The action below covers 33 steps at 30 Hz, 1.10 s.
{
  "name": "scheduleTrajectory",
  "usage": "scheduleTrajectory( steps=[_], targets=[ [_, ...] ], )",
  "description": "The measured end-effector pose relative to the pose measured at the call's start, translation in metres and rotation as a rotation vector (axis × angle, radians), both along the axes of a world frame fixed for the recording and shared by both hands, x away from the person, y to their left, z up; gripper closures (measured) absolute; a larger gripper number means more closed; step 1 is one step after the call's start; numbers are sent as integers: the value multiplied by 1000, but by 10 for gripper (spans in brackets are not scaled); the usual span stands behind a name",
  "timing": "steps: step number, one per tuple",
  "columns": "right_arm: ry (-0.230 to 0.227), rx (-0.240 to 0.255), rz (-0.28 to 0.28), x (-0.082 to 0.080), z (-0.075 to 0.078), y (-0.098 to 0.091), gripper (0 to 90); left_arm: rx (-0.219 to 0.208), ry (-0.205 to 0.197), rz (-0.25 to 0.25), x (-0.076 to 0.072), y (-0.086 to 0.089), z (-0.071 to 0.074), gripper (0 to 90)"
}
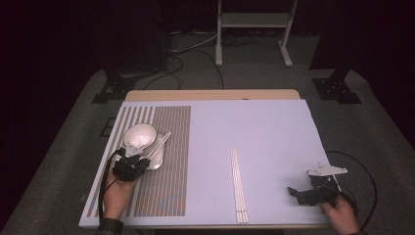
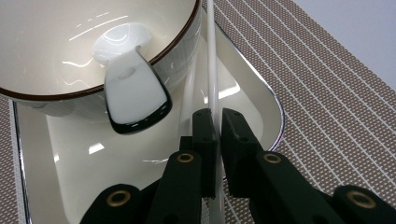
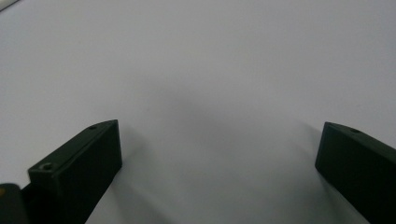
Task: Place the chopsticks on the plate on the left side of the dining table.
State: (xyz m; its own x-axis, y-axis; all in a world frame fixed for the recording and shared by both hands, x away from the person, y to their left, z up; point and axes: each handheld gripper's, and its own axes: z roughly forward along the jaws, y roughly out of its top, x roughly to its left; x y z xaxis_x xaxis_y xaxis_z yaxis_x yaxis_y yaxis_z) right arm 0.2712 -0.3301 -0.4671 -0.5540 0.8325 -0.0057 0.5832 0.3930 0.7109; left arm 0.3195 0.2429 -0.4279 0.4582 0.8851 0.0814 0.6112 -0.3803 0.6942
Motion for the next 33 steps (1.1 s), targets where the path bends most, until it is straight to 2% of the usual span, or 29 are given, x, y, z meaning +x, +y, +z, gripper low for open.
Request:
scheduleTrajectory(
  steps=[10,21,27,30,33],
  targets=[
    [0,0,0,0,0,0,0,3,-8,1,0,2,0,831],
    [0,0,0,0,0,0,0,-6,-32,4,-4,0,2,730],
    [0,0,0,0,0,0,0,-16,-31,-12,-8,-2,5,684],
    [0,0,0,0,0,0,0,-37,-35,-22,-11,-3,7,712],
    [0,0,0,0,0,0,0,-63,-32,-33,-17,-4,10,800]
  ],
)
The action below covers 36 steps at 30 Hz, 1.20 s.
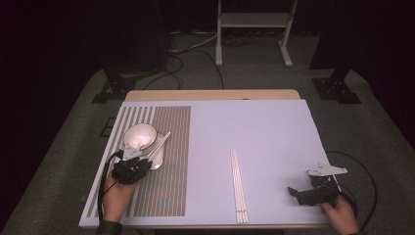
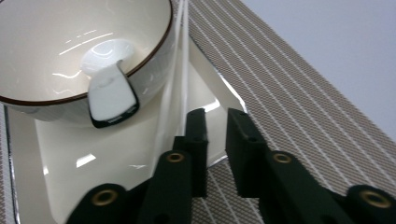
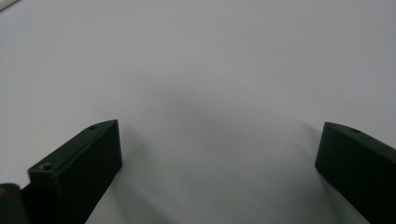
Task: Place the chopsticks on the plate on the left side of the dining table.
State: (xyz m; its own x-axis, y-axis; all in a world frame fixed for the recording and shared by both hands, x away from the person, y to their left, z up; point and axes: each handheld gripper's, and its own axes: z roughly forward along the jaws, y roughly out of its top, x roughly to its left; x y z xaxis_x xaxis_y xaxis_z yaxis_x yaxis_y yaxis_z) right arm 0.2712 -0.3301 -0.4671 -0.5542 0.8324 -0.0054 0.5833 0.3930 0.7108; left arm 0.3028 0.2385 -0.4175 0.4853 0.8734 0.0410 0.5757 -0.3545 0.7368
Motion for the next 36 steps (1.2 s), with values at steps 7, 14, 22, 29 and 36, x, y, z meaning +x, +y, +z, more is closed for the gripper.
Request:
scheduleTrajectory(
  steps=[7,14,22,29,36],
  targets=[
    [2,0,-1,0,0,0,0,-44,1,-11,-17,-1,4,899],
    [3,-1,0,0,0,0,0,-44,3,-22,-33,-2,1,898],
    [4,-1,0,0,0,0,0,-26,32,15,-34,6,-13,898],
    [2,0,0,0,0,0,0,-20,57,37,-30,10,-18,898],
    [2,0,-1,0,0,0,0,-13,64,64,-28,16,-20,898]
  ],
)
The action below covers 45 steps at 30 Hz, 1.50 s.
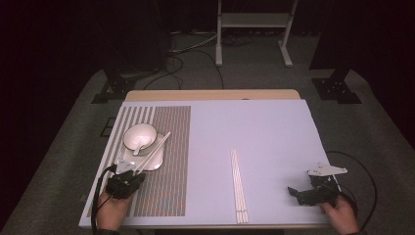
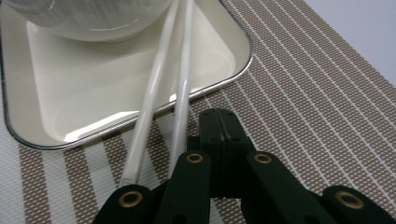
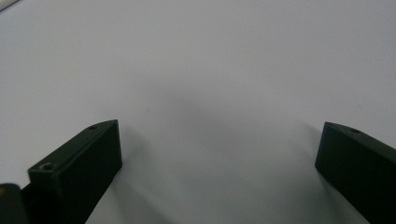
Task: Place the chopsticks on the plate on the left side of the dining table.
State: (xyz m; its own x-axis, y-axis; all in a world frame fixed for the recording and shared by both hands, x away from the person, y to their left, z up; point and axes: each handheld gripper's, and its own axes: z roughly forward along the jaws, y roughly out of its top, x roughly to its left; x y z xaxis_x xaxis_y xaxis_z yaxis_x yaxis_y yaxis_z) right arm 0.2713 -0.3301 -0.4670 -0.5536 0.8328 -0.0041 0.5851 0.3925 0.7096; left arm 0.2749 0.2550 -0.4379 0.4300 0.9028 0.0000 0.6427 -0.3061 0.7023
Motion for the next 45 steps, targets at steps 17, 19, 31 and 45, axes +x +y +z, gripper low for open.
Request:
scheduleTrajectory(
  steps=[17,19,31,45],
  targets=[
    [-1,-1,1,0,0,0,0,21,-1,35,2,10,0,898],
    [-1,0,0,0,0,0,0,22,-2,42,3,12,0,898],
    [-1,0,1,0,0,0,0,27,0,80,2,24,1,898],
    [-1,-1,1,0,0,0,0,30,-4,113,0,36,2,898]
  ],
)
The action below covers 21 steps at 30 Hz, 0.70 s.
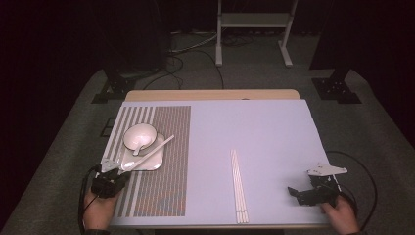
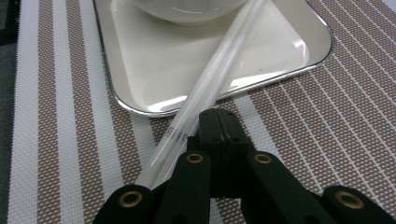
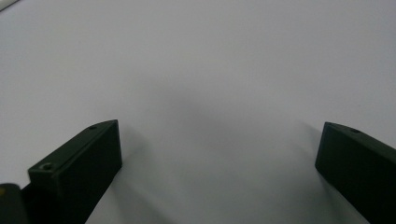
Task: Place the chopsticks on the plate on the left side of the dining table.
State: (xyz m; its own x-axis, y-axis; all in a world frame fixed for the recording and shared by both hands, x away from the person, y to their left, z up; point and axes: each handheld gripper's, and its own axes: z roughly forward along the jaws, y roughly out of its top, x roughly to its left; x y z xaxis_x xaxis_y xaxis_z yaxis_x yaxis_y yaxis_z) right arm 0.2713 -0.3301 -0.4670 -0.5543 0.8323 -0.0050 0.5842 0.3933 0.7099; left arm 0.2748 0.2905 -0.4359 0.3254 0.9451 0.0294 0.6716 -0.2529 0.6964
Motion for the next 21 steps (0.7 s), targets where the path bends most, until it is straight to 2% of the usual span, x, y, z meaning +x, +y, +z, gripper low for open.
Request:
scheduleTrajectory(
  steps=[12,21],
  targets=[
    [1,0,-1,0,0,0,0,0,-7,39,0,13,1,898],
    [1,0,-1,0,0,0,0,2,-8,46,5,18,1,898]
  ],
)
